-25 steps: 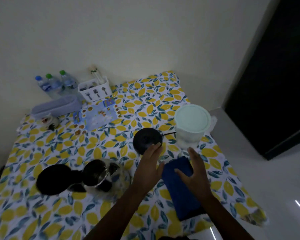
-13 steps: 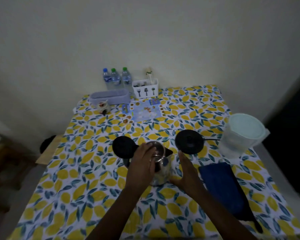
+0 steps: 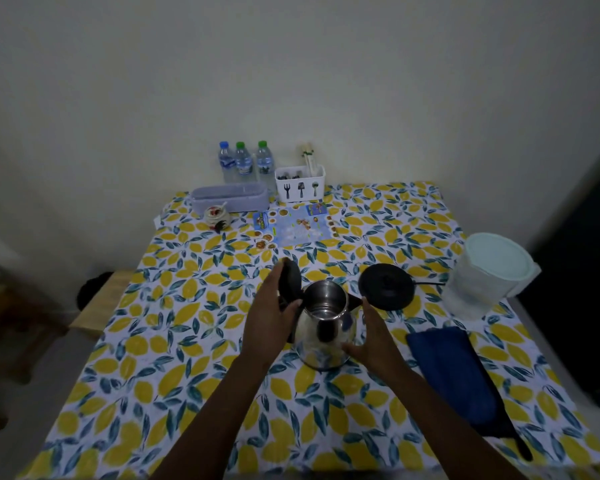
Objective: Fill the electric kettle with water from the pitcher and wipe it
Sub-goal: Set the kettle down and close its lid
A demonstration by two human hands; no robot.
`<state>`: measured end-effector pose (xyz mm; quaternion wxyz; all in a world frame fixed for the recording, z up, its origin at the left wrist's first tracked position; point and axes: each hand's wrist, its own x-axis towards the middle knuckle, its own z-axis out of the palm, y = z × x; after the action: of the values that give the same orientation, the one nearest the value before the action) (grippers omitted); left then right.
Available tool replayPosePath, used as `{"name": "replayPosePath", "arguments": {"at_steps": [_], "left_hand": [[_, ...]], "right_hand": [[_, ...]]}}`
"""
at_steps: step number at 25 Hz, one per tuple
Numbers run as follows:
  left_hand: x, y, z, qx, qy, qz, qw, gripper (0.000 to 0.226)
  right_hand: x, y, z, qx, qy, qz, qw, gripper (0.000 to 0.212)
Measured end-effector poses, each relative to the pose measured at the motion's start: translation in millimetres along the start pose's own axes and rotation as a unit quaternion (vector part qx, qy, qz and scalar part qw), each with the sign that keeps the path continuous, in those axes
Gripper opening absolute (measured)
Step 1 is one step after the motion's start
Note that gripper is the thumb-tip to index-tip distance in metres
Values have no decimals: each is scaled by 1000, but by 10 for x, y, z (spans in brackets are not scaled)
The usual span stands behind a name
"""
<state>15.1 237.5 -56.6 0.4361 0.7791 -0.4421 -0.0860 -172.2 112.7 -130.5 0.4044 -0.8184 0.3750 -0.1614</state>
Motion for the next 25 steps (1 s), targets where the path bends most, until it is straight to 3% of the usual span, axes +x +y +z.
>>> {"name": "replayPosePath", "arguments": {"at_steps": [4, 6, 11, 17, 21, 25], "left_hand": [[156, 142, 284, 92, -148, 143, 974, 62], [199, 164, 446, 151, -199, 158, 955, 47], [157, 100, 663, 210, -152, 111, 959, 36], [149, 156, 690, 253, -167, 107, 947, 36], [30, 297, 899, 198, -170, 159, 952, 36], [-147, 523, 1394, 120, -207, 227, 944, 35]], "right_hand": [[2, 28, 17, 12, -1, 18, 1000, 106], [-9, 62, 25, 16, -8, 20, 1000, 103], [-88, 164, 36, 5, -10, 0, 1000, 100], [-138, 333, -23, -23, -6, -1, 1000, 98], [-274, 593, -221, -109, 49, -33, 992, 91], [-461, 988, -442, -181, 65, 41, 980, 88]]}}
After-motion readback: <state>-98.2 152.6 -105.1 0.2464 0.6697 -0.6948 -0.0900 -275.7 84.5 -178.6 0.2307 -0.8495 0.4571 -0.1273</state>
